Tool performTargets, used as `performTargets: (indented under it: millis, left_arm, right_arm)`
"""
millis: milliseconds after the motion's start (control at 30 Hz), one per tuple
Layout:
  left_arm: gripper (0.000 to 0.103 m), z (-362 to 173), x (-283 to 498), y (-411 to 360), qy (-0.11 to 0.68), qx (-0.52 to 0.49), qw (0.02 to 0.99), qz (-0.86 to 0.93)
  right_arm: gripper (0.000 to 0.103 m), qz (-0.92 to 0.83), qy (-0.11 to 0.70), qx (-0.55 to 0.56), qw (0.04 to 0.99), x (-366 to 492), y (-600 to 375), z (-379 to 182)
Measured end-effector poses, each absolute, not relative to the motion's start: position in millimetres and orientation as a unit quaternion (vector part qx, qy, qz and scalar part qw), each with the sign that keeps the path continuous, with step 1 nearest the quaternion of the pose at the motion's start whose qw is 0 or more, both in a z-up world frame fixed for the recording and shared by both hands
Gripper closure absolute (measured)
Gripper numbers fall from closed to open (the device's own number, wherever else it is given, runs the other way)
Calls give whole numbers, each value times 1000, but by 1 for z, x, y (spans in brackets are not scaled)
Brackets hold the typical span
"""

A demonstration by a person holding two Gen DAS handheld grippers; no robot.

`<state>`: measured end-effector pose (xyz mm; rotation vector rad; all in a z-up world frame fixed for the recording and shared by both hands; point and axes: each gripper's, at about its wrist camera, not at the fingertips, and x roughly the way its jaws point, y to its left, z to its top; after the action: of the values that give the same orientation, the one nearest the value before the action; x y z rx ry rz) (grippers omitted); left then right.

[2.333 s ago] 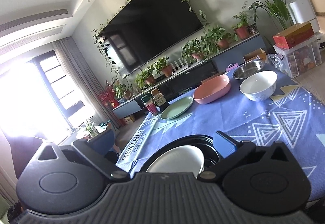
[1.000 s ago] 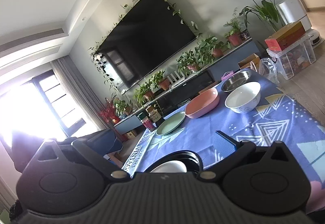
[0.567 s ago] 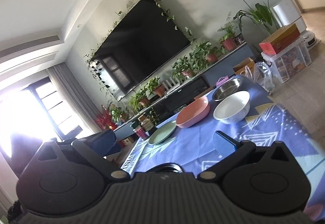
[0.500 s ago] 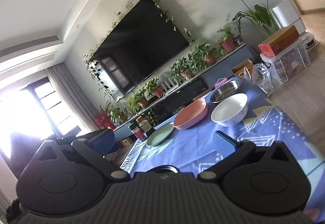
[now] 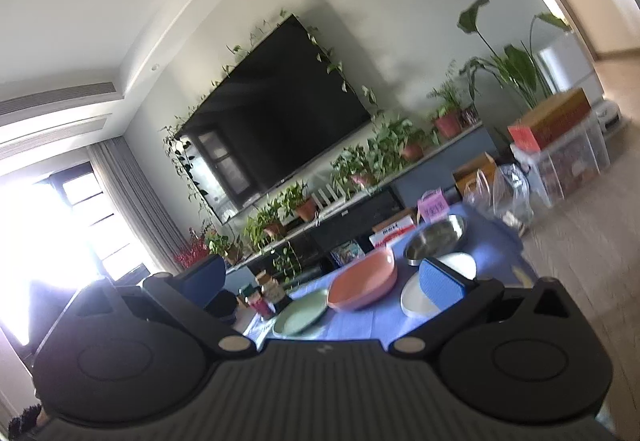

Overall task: Organize plates and bowls
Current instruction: 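Move both grippers down to the rim of the white plate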

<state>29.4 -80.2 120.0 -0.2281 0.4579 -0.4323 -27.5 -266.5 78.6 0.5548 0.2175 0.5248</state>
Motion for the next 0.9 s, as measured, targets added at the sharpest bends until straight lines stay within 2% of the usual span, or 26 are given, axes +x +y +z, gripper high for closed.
performTargets:
  millis: [400, 900]
  left_arm:
    - [0, 140, 81, -100, 219, -85, 954, -186]
    - [0, 107, 163, -116, 303, -68, 934, -176]
  right_arm:
    - [0, 249, 118, 276, 921, 27, -276, 93]
    - [0, 243, 175, 319, 899, 80, -283, 60]
